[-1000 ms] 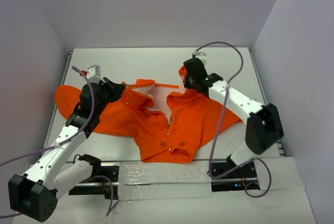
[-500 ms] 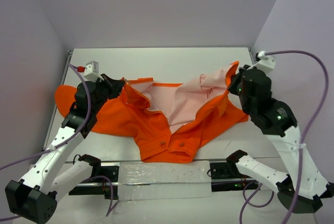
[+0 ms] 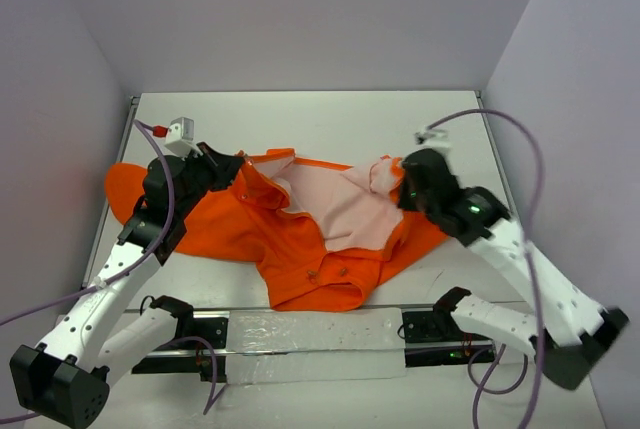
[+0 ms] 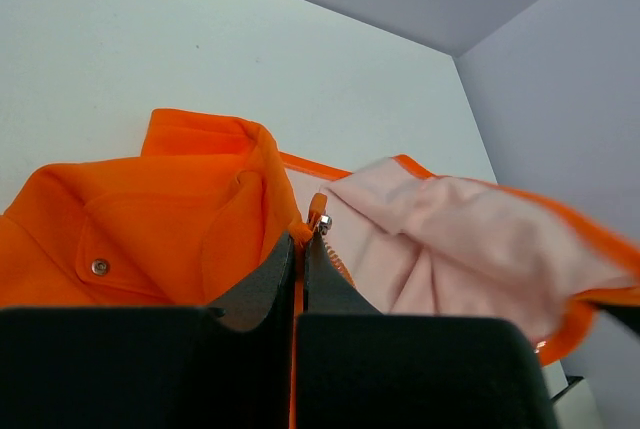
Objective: Zip up the jacket
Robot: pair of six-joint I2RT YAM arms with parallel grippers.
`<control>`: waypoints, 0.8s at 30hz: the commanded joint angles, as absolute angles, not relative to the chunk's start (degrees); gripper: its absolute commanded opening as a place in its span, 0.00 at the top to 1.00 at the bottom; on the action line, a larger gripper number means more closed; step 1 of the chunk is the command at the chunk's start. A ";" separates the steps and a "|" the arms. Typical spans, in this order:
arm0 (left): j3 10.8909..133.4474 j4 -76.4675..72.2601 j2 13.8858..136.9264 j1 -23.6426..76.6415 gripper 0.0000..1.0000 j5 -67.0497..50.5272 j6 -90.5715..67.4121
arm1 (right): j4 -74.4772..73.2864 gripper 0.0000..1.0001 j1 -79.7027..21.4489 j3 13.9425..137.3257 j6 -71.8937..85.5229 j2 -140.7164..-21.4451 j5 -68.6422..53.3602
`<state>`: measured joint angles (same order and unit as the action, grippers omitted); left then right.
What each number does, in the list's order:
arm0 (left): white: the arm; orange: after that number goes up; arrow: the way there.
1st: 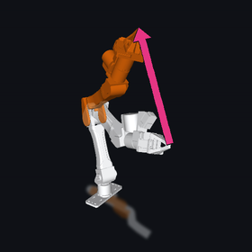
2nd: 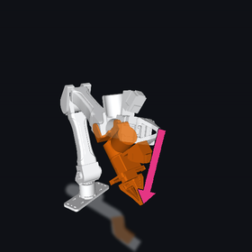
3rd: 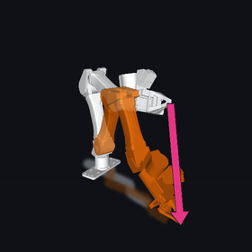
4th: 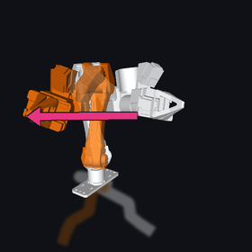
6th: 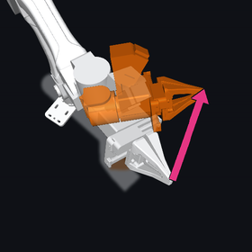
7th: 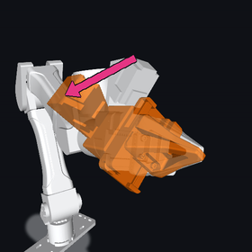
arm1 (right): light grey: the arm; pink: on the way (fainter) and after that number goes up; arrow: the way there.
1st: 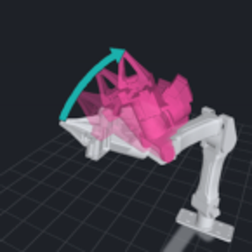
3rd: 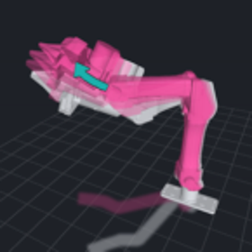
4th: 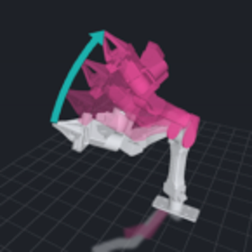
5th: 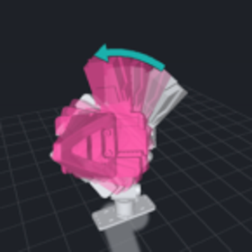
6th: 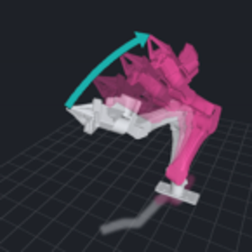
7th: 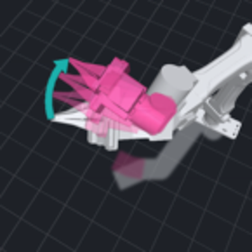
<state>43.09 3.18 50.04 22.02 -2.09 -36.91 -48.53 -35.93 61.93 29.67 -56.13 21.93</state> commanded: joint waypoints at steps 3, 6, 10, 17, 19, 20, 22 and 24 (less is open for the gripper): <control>42.45 0.61 48.52 21.71 1.00 -3.51 -37.44 | -32.76 1.00 -44.46 56.53 33.13 -71.11 17.50; 42.45 1.12 48.19 21.80 1.00 -3.36 -37.20 | -28.91 1.00 -44.98 56.55 32.68 -77.82 15.61; 42.37 1.59 48.12 21.80 1.00 -3.16 -37.00 | -26.50 0.88 -45.76 57.32 31.32 -84.31 12.83; 41.92 0.78 48.97 21.80 1.00 -3.34 -37.18 | -27.79 0.59 -47.21 58.28 26.47 -85.60 8.73; 41.93 0.54 49.49 21.80 1.00 -3.44 -37.26 | -28.65 0.57 -47.65 58.53 24.31 -85.42 7.18; 42.01 0.61 49.65 21.80 1.00 -3.59 -37.27 | -28.73 0.55 -47.80 58.54 23.68 -85.26 5.64; 42.01 0.61 49.74 21.80 1.00 -3.68 -37.35 | -29.49 0.53 -47.98 58.87 22.11 -84.75 3.99; 42.01 0.62 49.75 21.80 1.00 -3.69 -37.35 | -29.88 0.51 -48.08 59.52 20.45 -84.46 2.82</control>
<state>41.80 3.01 49.74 22.02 -2.48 -37.08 -29.52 -47.42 56.41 24.76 -85.86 6.45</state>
